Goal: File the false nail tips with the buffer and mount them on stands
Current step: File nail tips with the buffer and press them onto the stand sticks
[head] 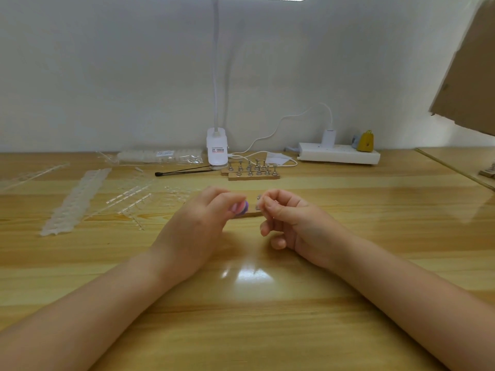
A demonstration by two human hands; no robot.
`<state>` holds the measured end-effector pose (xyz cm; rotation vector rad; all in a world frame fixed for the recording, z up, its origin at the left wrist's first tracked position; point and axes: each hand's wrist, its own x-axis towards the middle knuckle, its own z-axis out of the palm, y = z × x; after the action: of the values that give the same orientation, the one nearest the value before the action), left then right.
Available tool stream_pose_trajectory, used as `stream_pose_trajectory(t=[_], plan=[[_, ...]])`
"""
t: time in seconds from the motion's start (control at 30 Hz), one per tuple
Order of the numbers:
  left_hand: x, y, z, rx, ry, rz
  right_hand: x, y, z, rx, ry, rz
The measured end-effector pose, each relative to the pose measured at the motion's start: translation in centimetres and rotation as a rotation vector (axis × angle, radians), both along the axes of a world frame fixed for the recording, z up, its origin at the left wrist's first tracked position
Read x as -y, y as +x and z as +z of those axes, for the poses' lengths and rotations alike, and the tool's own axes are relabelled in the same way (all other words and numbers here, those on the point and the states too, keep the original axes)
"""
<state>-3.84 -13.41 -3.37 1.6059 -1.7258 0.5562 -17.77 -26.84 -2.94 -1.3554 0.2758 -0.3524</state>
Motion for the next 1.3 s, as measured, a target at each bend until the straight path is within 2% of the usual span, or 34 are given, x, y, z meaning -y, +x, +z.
stream_pose_trajectory(t=[0.1, 0.17, 0.27, 0.33, 0.43, 0.5, 0.53, 0.67, 0.8, 0.87, 1.0, 1.17, 1.3], plan=[[0.1, -0.3, 0.5, -0.013, -0.117, -0.095, 0.0, 0.1, -0.2, -0.011, -0.043, -0.009], [0.3, -0.7, 0.5, 0.010, -0.088, -0.140, 0.0, 0.0, -0.3, -0.012, -0.043, -0.008], [0.1, -0.1, 0.1, 0.023, -0.029, -0.020, 0.1, 0.0, -0.1, 0.001, 0.006, -0.015], [-0.1, 0.0, 0.3, 0.027, -0.087, -0.023, 0.1, 0.1, 0.0, -0.001, 0.036, -0.024], [0.1, -1.1, 0.4, 0.208, -0.201, -0.078, 0.0, 0.1, 0.0, -0.010, 0.019, 0.013], [0.2, -1.5, 0.2, 0.360, -0.204, -0.018, 0.0, 0.1, 0.1, -0.024, -0.010, 0.060], [0.3, -1.2, 0.2, 0.371, -0.185, 0.021, 0.1, 0.0, 0.2, -0.031, -0.005, 0.075], [-0.2, 0.3, 0.9, 0.277, -0.181, 0.070, 0.3, 0.0, 0.4, -0.044, 0.059, 0.060], [0.1, -1.6, 0.4, 0.369, -0.243, -0.057, 0.0, -0.1, 0.4, -0.034, 0.003, 0.092], [0.2, -1.3, 0.2, 0.392, -0.199, -0.025, 0.0, -0.2, 0.5, -0.048, -0.008, 0.112], [-0.2, 0.3, 0.9, 0.286, -0.162, 0.058, 0.3, -0.2, 0.4, -0.069, 0.021, 0.098], [0.1, -1.8, 0.3, 0.349, -0.189, -0.083, 0.2, -0.3, 0.4, -0.046, -0.013, 0.139], [-0.2, 0.3, 0.9, 0.264, -0.081, 0.045, 0.3, -0.3, 0.6, -0.064, 0.026, 0.113]])
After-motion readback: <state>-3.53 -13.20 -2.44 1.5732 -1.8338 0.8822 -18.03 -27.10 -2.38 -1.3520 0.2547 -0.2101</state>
